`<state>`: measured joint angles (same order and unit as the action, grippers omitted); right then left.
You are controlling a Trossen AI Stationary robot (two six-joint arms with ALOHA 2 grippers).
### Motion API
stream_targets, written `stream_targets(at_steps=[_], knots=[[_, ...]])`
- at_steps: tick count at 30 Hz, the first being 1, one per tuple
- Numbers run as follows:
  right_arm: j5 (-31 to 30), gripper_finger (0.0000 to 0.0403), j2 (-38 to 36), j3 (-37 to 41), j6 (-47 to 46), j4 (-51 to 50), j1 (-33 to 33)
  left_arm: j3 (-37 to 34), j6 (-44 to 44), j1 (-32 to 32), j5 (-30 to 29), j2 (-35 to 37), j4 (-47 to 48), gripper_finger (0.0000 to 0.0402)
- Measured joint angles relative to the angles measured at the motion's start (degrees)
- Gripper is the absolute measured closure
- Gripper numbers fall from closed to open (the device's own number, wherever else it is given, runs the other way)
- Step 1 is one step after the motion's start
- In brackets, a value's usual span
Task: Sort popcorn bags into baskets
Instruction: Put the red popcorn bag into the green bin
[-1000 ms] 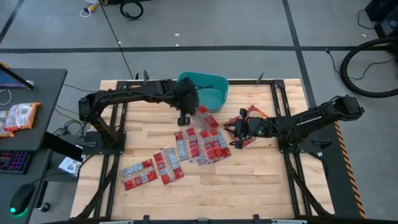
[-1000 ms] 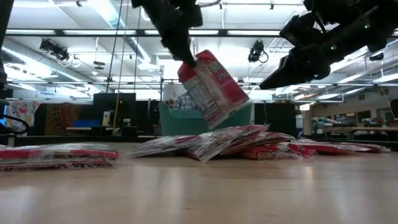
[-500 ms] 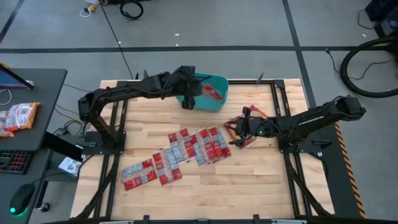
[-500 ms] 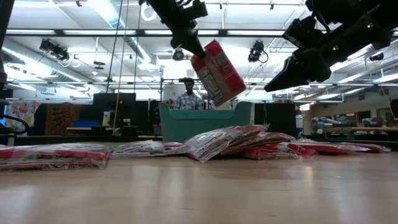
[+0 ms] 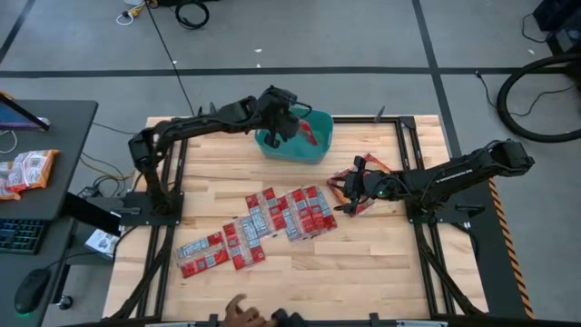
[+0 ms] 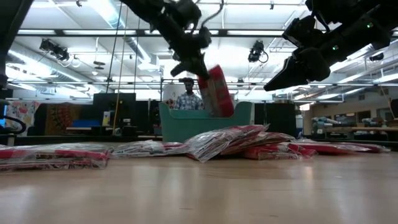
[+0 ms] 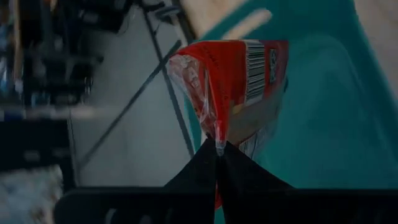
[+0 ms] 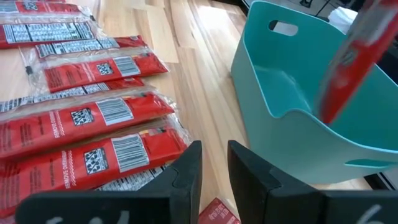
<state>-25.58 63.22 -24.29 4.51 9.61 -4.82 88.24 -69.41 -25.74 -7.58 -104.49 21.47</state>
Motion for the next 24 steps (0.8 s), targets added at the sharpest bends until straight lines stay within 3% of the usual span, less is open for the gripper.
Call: stream_targets(at_steps=[6,9,13,24], knots=[[0.1,0.0321,0.0,0.0,-0.4,0.0,0.0,0.0,-18.8,-1.8,2.4,-4.8,-5.1,0.0397],[1.0,0.0321,0.0,0.0,-1.1,-0.2,0.0,-0.1,-22.7,-1.9,3.8,-6.3,-9.0,0.0397],[1.9,0.0321,0.0,0.0,-1.5,-0.3,-0.2,0.0,-24.0,-2.0,7.0,-6.5,-10.4,0.0398],[2.7,0.0321,0.0,0.0,-1.4,1.5,-0.9,-0.1,-24.7,-2.5,7.2,-6.6,6.5,0.0372]])
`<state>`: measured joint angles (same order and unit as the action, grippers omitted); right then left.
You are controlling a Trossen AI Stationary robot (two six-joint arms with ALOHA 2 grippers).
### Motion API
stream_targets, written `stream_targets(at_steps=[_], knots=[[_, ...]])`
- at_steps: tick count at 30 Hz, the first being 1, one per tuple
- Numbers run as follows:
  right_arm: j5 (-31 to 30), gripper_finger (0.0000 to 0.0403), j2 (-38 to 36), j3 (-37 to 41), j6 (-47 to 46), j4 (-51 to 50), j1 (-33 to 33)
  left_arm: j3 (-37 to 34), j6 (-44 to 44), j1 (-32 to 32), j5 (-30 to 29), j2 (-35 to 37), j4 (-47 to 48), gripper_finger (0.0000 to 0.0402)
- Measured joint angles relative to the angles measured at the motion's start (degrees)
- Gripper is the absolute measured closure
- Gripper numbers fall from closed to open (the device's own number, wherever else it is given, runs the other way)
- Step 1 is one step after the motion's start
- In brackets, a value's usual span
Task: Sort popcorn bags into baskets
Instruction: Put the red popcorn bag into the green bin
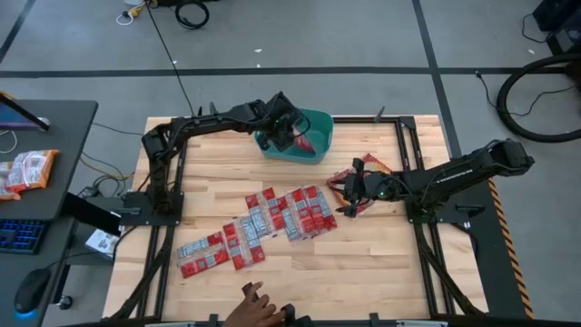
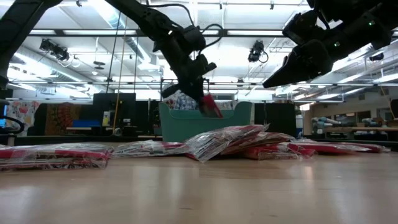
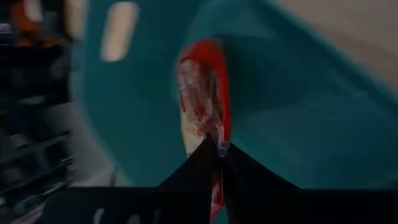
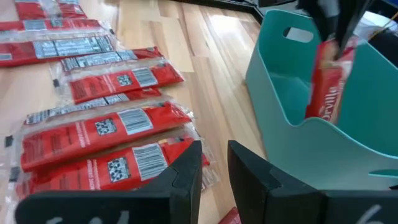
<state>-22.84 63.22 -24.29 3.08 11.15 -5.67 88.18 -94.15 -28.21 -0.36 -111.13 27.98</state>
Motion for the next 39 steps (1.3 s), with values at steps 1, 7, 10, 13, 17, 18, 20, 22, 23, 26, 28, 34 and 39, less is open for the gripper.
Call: stream_targets(at_steps=[1,7,10,13,17,18,20,22,23,26,28,34,39], knots=[[0.0,0.0321,0.0,0.0,0.0,0.0,0.0,0.0,0.0,0.0,0.0,0.0,0.6,0.0371],[0.0,0.0321,0.0,0.0,0.4,0.7,0.0,0.0,2.3,-0.2,-3.7,0.0,1.7,0.0359],[0.0,0.0321,0.0,0.0,0.5,0.8,0.0,0.0,4.1,-0.2,-5.9,0.0,2.0,0.0337],[0.0,0.0321,0.0,0.0,0.5,0.7,0.0,0.0,6.6,-0.2,-7.5,0.1,2.7,0.0306],[0.0,0.0321,0.0,0.0,0.5,0.2,0.0,0.0,9.4,0.4,-10.5,0.7,3.5,0.0263],[0.0,0.0321,0.0,0.0,0.5,0.0,0.0,0.0,10.0,0.6,-11.6,1.1,3.4,0.0254],[0.0,0.0321,0.0,0.0,0.5,-0.3,0.0,0.0,12.8,1.1,-13.3,2.0,3.8,0.0240],[0.0,0.0321,0.0,0.0,0.7,-0.5,0.0,0.0,18.1,1.4,-13.5,3.4,3.9,0.0234],[0.0,0.0321,0.0,0.0,1.2,-0.5,0.0,0.0,21.7,1.6,-13.3,4.2,3.8,0.0234],[0.0,0.0321,0.0,0.0,3.2,0.4,0.0,0.0,33.3,2.1,-11.4,6.8,4.8,0.0236],[0.0,0.0321,0.0,0.0,4.9,1.7,0.0,0.0,43.1,2.6,-8.3,8.6,6.5,0.0239],[0.0,0.0321,0.0,0.0,11.3,7.2,0.3,0.1,78.8,6.7,2.8,10.4,10.9,0.0245],[0.0,0.0321,0.0,0.0,15.3,11.0,1.8,-1.2,90.1,12.2,5.3,10.0,15.0,0.0246]])
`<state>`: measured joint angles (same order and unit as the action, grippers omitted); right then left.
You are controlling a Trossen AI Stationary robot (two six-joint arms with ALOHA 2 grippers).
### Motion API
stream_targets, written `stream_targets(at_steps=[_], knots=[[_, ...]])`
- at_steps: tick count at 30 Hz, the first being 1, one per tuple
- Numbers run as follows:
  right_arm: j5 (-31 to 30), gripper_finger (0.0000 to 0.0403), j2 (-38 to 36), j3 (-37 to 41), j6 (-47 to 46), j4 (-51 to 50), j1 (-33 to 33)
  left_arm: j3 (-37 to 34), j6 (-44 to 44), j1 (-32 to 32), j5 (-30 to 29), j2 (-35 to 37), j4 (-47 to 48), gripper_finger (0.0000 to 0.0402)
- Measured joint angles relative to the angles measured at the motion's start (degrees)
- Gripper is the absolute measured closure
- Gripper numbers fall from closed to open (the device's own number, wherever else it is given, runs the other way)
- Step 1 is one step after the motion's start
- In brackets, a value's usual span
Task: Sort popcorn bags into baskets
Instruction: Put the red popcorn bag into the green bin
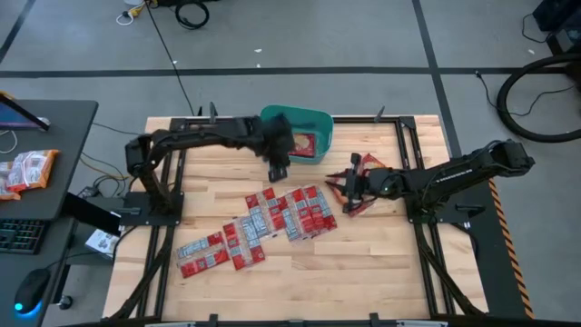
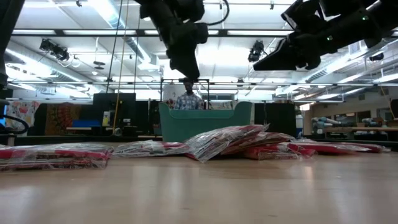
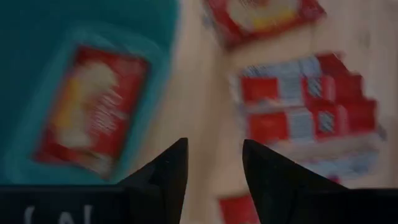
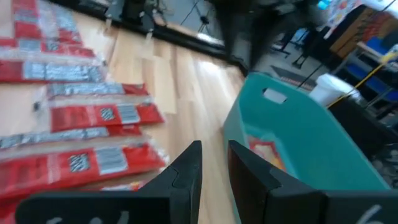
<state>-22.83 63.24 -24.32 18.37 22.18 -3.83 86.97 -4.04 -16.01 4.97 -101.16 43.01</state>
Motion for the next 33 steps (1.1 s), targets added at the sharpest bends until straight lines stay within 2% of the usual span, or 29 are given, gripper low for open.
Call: stream_targets(at_steps=[5,12,17,20,25,33], knots=[[1.8,0.0321,0.0,0.0,1.8,1.9,1.9,-1.3,6.6,5.8,-0.7,-0.1,0.9,0.0246],[7.3,0.0321,0.0,0.0,1.9,2.8,3.2,-1.3,10.1,11.6,-1.2,-0.1,0.7,0.0246],[6.0,0.0321,0.0,0.0,1.0,2.4,3.3,-1.3,12.6,15.4,-9.7,-1.3,-0.9,0.0246],[6.1,0.0321,0.0,0.0,0.7,2.2,3.3,-1.2,12.7,17.0,-12.3,-2.3,-1.1,0.0246],[6.5,0.0321,0.3,0.0,-0.6,1.9,3.3,-1.3,12.0,16.1,-7.9,-5.7,-0.5,0.0246],[7.1,0.0321,0.4,0.0,-1.7,0.3,3.1,-1.3,9.4,10.9,-1.3,-8.7,-1.0,0.0246]])
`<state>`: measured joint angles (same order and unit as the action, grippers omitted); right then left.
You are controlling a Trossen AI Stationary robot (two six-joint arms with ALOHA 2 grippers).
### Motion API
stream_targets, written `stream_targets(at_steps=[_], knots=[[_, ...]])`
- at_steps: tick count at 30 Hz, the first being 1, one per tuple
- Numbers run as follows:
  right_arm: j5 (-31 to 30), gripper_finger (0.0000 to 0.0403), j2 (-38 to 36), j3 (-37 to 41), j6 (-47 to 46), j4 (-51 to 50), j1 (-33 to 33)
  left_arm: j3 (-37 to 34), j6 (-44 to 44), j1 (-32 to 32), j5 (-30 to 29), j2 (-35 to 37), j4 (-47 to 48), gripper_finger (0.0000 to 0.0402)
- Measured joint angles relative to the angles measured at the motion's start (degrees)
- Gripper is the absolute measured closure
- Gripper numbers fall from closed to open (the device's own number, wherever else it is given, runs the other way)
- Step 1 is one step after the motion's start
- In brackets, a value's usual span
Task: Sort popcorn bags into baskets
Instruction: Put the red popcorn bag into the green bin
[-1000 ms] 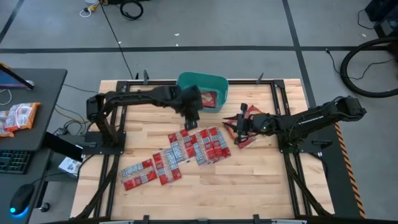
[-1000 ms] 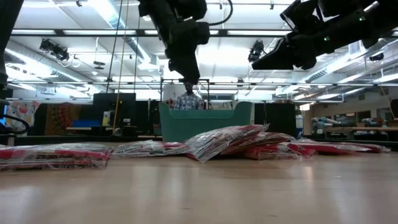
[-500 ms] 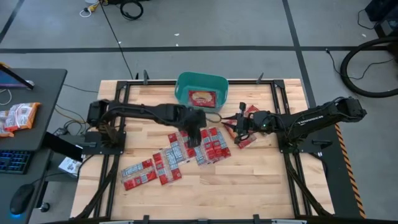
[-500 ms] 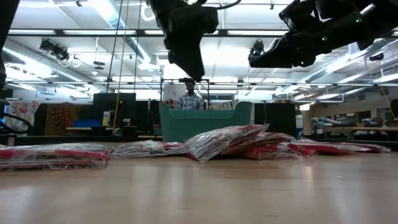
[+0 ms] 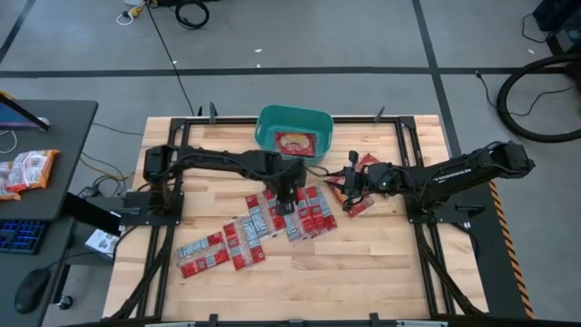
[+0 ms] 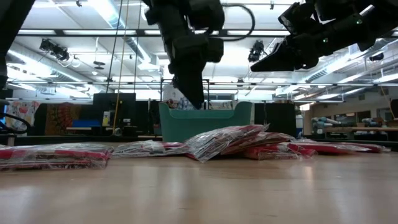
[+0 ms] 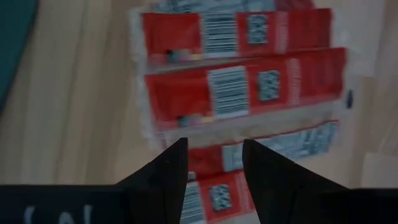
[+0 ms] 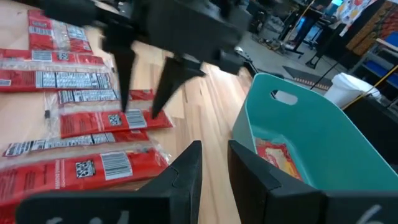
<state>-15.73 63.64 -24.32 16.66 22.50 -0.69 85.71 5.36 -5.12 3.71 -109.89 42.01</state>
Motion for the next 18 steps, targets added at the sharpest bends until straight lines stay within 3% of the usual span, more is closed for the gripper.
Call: stream_targets(at_steps=[7,13,18], knots=[[0.4,0.0321,0.0,0.0,-1.2,-2.0,-0.1,0.0,-4.4,-2.3,-0.1,-0.6,-2.3,0.0246],[0.4,0.0321,0.0,0.0,-3.3,-2.8,-0.1,0.1,-5.7,1.5,-0.7,-1.4,-4.0,0.0246],[0.2,0.0321,0.0,0.0,-6.6,-3.3,-0.1,0.0,-0.9,6.1,-2.4,-3.0,-5.4,0.0234]])
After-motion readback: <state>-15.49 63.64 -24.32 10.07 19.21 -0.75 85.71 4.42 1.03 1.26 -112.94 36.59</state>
